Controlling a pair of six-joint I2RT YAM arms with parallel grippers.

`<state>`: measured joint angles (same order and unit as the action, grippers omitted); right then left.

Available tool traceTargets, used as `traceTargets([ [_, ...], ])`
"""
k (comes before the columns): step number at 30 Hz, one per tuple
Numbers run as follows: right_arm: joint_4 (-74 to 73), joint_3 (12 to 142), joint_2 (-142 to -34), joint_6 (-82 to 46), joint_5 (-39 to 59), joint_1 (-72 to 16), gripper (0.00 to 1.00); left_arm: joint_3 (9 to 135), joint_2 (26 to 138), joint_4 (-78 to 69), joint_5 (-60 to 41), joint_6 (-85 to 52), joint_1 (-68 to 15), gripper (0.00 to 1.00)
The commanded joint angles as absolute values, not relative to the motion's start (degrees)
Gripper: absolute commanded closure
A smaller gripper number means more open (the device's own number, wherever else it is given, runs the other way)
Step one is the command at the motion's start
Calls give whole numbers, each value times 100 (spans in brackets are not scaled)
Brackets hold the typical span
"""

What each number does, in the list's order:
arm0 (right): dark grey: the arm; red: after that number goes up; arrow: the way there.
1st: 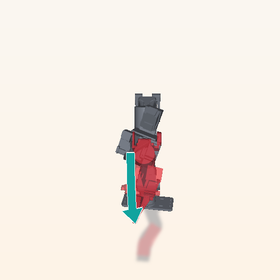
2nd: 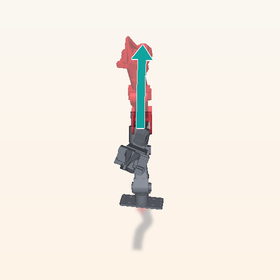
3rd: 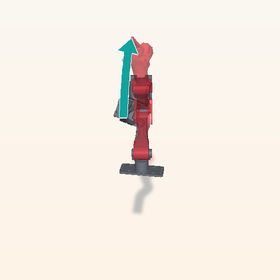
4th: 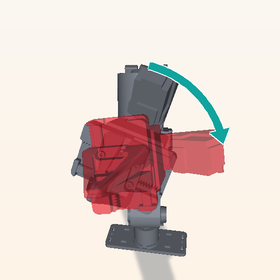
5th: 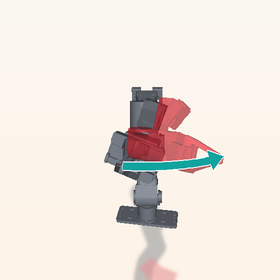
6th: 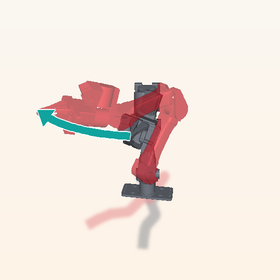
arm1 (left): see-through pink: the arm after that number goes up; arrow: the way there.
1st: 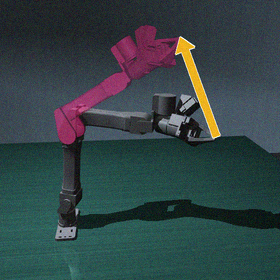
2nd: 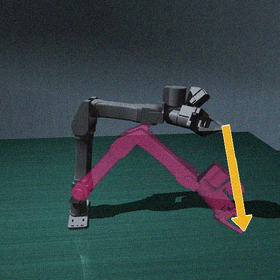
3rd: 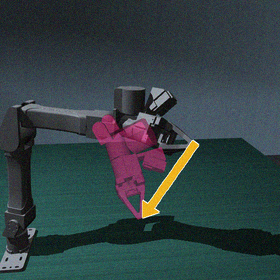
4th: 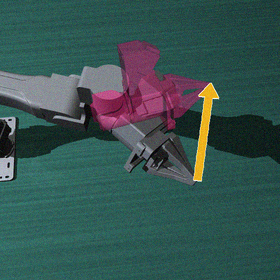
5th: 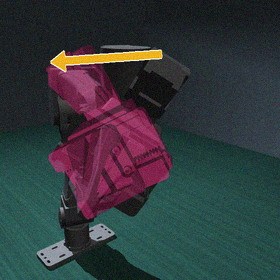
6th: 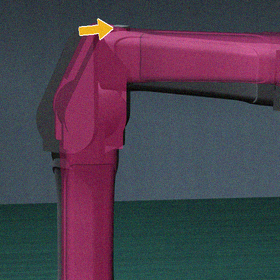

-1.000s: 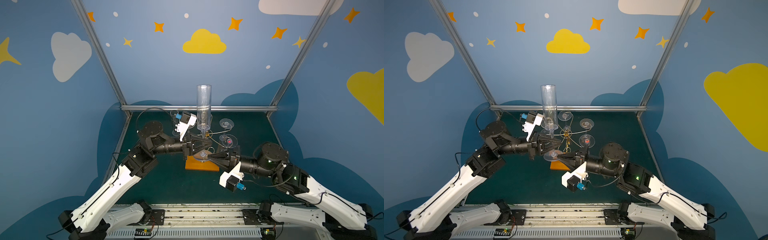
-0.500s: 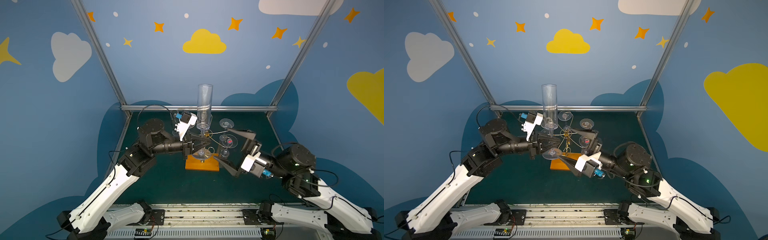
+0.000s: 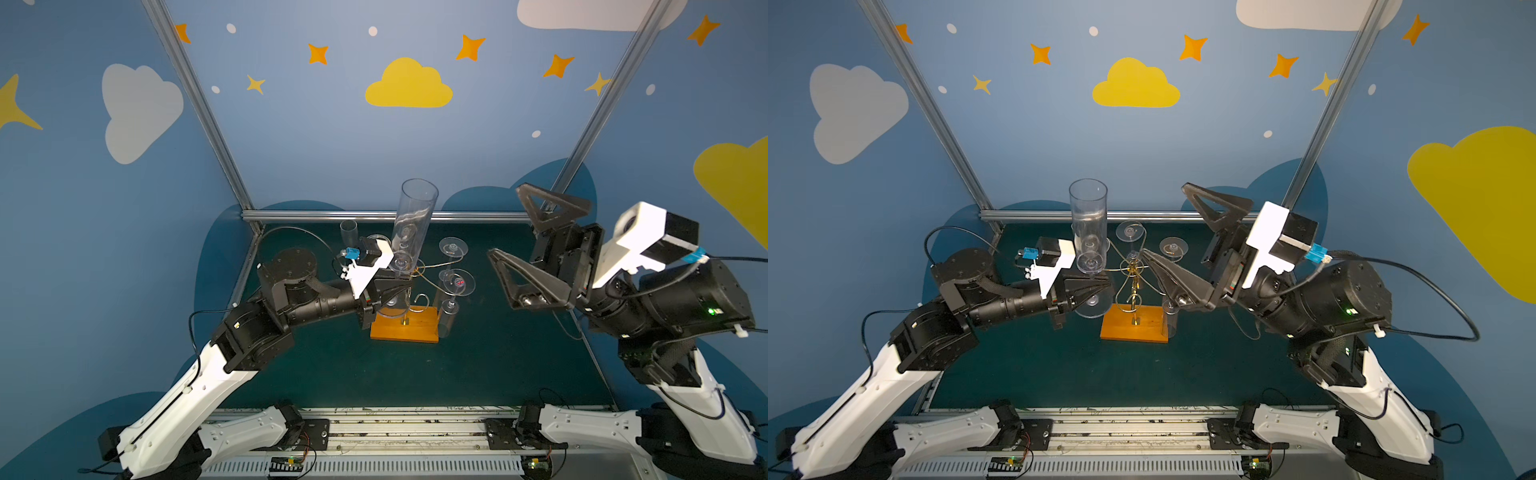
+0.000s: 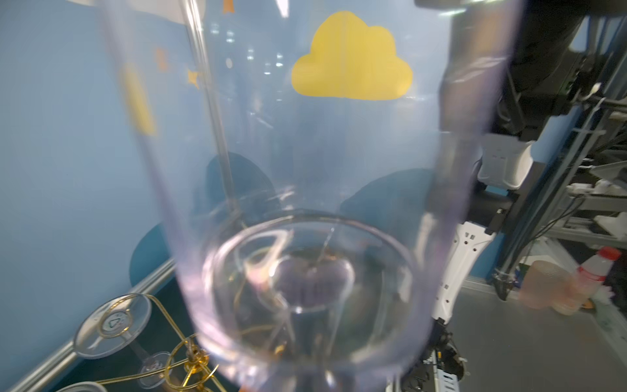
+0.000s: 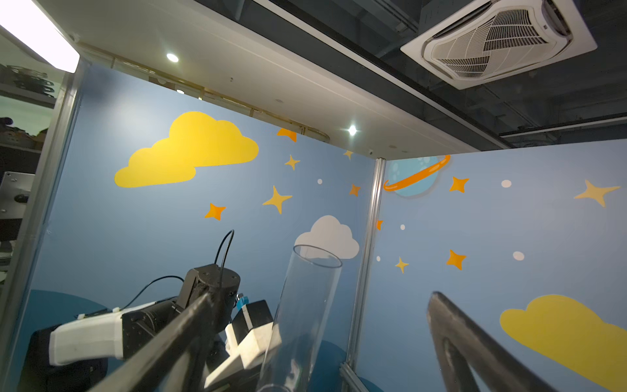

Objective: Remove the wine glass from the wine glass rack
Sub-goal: 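Open the right gripper and lift it off the glass while the left gripper holds, then grasp the glass bowl from above with the right gripper while the left holds the stem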

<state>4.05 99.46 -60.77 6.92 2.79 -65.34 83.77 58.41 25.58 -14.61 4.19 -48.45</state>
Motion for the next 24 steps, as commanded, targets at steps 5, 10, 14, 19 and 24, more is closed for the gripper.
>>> traceTargets([
  [5,1469,10828,-6920,-55,410,-6513,8,8294,5681,2125,-489,1251,-5066,97],
  [10,1429,10916,-7216,-149,523,-6513,10,8293,5735,2151,-255,1470,-5232,97],
  [14,1391,10977,-7386,-221,615,-6510,13,8281,5771,2211,-107,1597,-5315,97],
  [19,1097,10875,-7436,-301,732,-6510,19,8237,5793,2225,-1,1692,-5386,97],
  [24,926,10741,-7409,-352,738,-6517,36,8206,5808,2251,39,1731,-5414,97],
])
